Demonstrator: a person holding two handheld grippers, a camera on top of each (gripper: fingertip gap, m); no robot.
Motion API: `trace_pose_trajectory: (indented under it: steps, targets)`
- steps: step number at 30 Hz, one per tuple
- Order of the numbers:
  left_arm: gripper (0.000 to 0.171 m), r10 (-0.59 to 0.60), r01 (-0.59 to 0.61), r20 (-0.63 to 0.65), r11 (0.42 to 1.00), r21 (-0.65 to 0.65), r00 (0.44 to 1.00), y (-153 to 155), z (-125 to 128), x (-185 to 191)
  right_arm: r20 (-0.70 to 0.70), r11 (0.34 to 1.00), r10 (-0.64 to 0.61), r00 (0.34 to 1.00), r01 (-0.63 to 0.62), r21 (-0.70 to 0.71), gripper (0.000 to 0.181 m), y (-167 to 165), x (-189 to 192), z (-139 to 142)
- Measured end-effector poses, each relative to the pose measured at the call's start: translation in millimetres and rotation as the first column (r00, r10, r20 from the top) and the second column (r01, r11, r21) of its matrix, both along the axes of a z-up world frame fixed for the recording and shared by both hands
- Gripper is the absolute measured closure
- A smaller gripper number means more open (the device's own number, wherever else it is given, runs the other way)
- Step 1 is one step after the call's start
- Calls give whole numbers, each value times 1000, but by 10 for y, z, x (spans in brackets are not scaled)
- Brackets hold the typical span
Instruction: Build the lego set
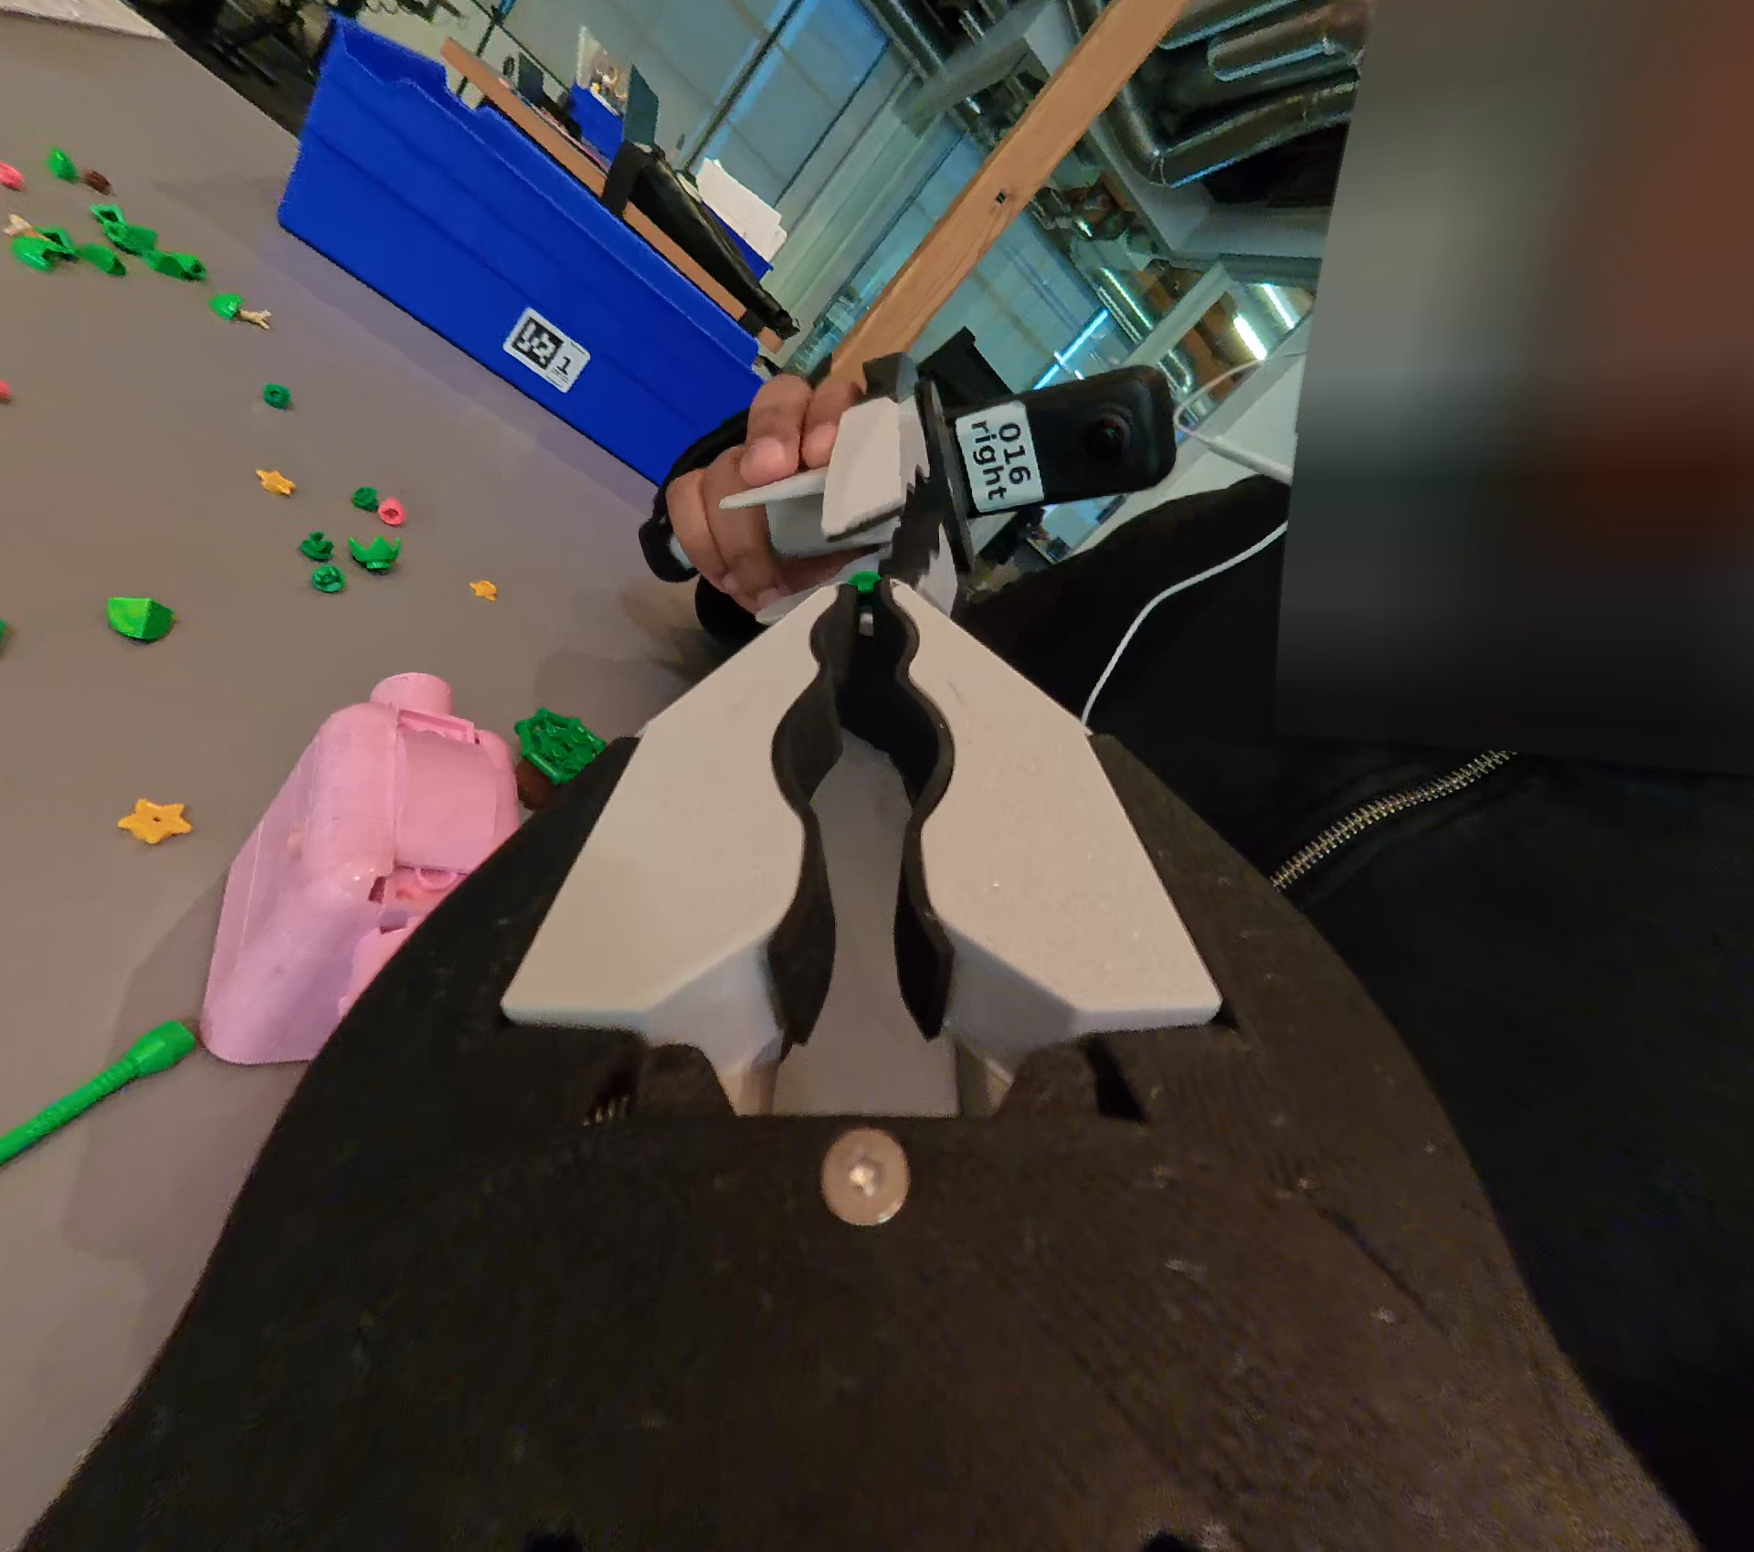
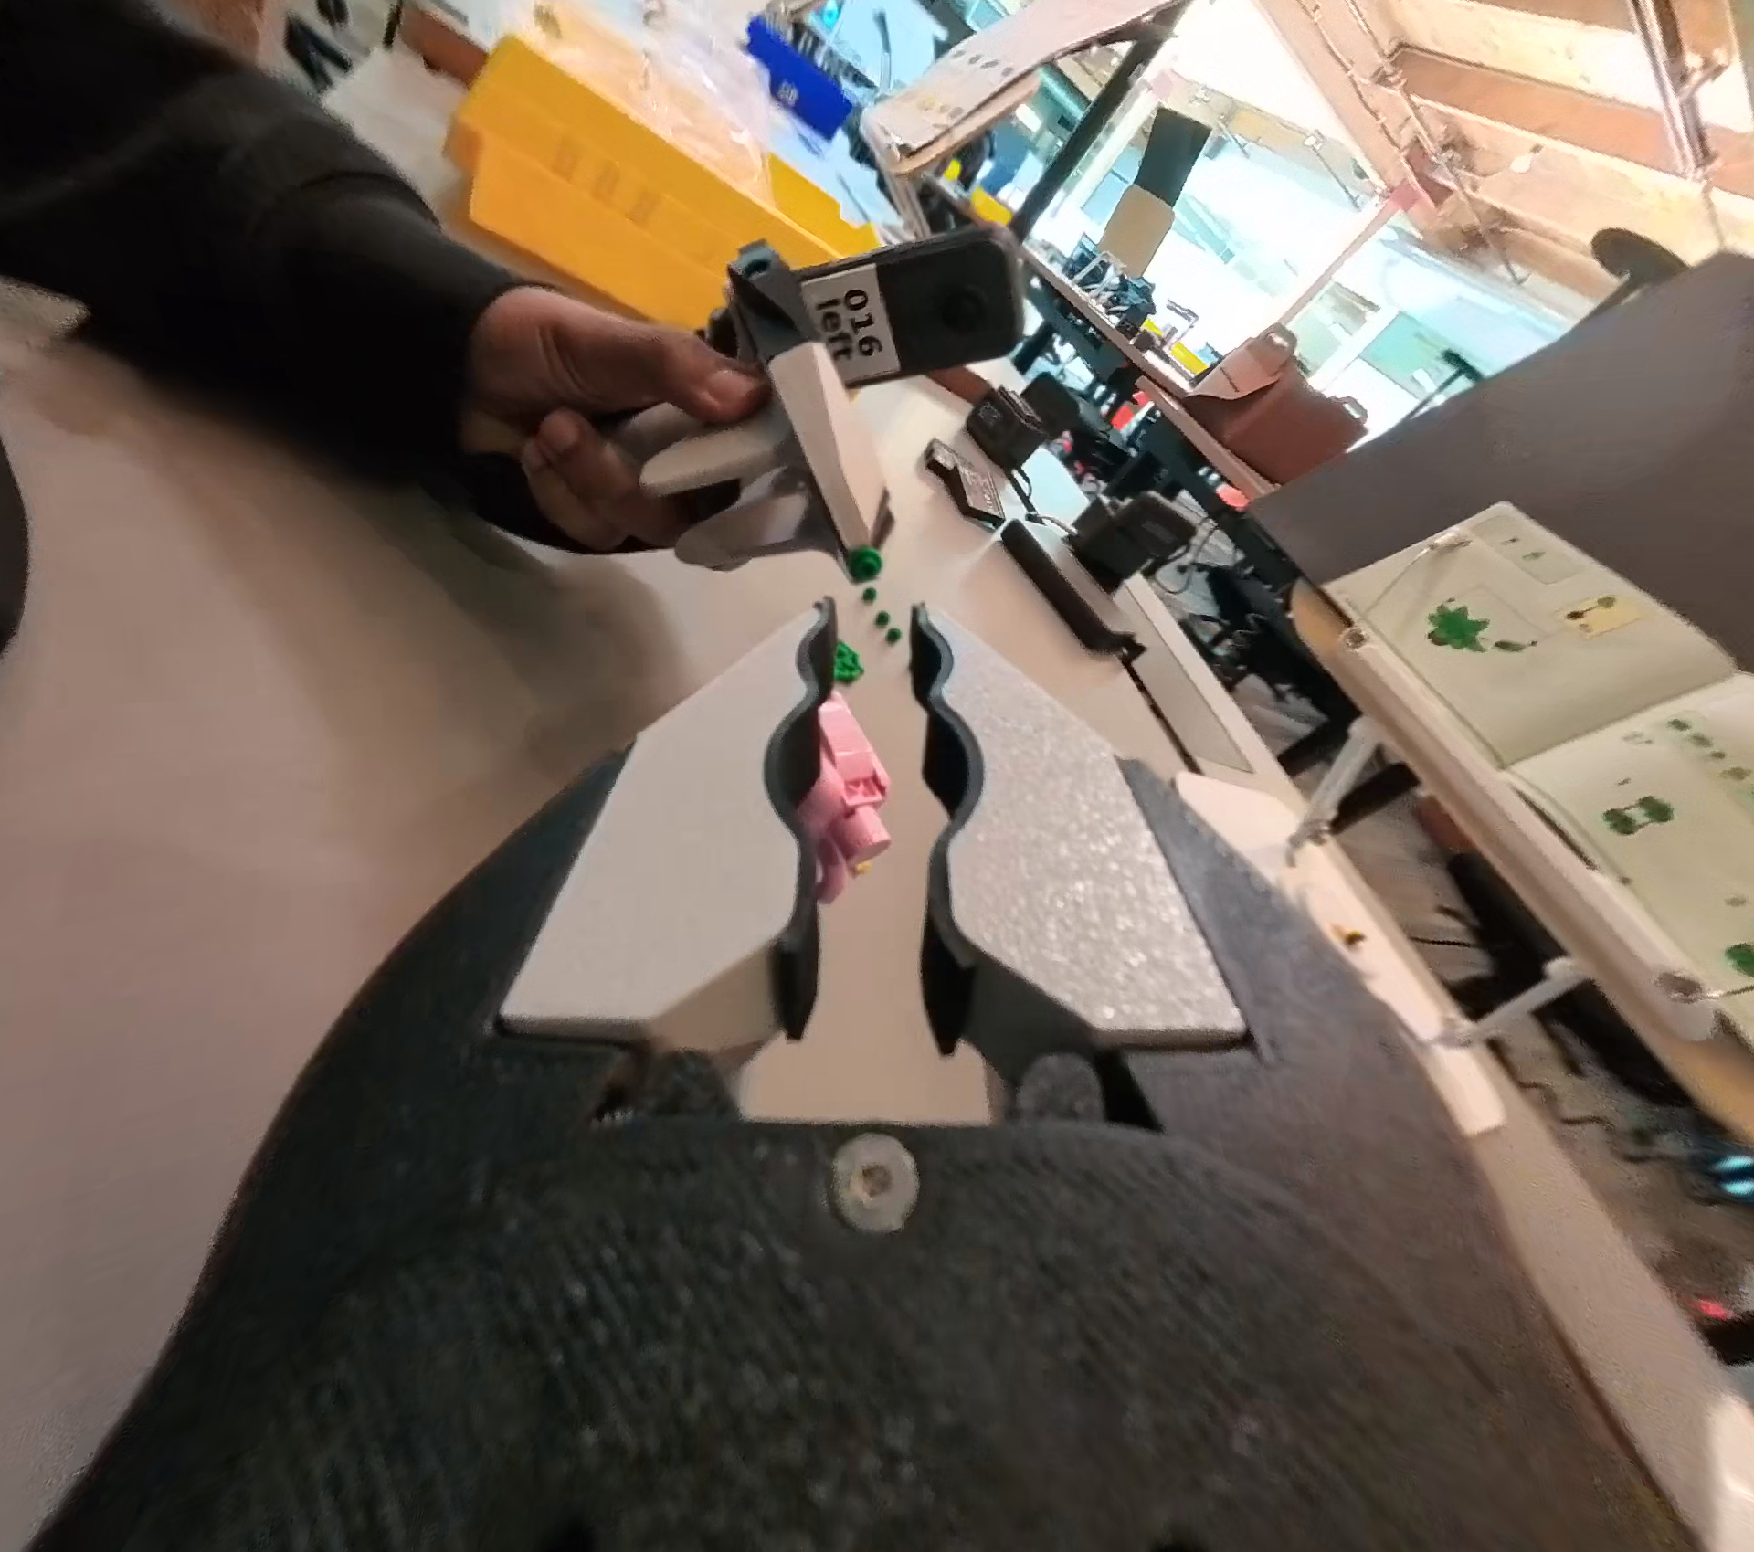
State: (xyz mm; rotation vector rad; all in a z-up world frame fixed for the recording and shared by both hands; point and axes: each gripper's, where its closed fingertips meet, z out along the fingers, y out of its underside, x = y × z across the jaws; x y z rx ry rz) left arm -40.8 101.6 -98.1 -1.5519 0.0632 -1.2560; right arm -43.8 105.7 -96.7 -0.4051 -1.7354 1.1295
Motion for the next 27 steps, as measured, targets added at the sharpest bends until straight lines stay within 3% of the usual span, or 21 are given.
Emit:
trace_pose_trajectory:
  steps: [7,13,16,22,25,27]
  targets:
    - [170,163,-152,-90,982,115,983,-69,191,-248,24,958,-31,999,37,-284,171,448,-9,256]
    - [170,328,-287,-170,931,226,929,-164,324,-503,151,873,-226,962,269,-408,173,1164,-138,170]
    - [170,359,-308,-198,919,247,912,-192,338,-568,239,820,-325,915,398,-412,170,1529,-162,31]
    - [170,402,-352,-156,895,273,902,-281,403,-766,389,737,-379,840,528,-423,165,1916,-158,-226]
    - [170,386,-344,-130,902,262,913,-279,399,-762,433,678,-492,755,645,-353,165,2264,-75,-338]
    - [170,367,-327,-129,910,255,921,-265,385,-716,503,604,-558,660,738,-300,164,2538,22,-508]
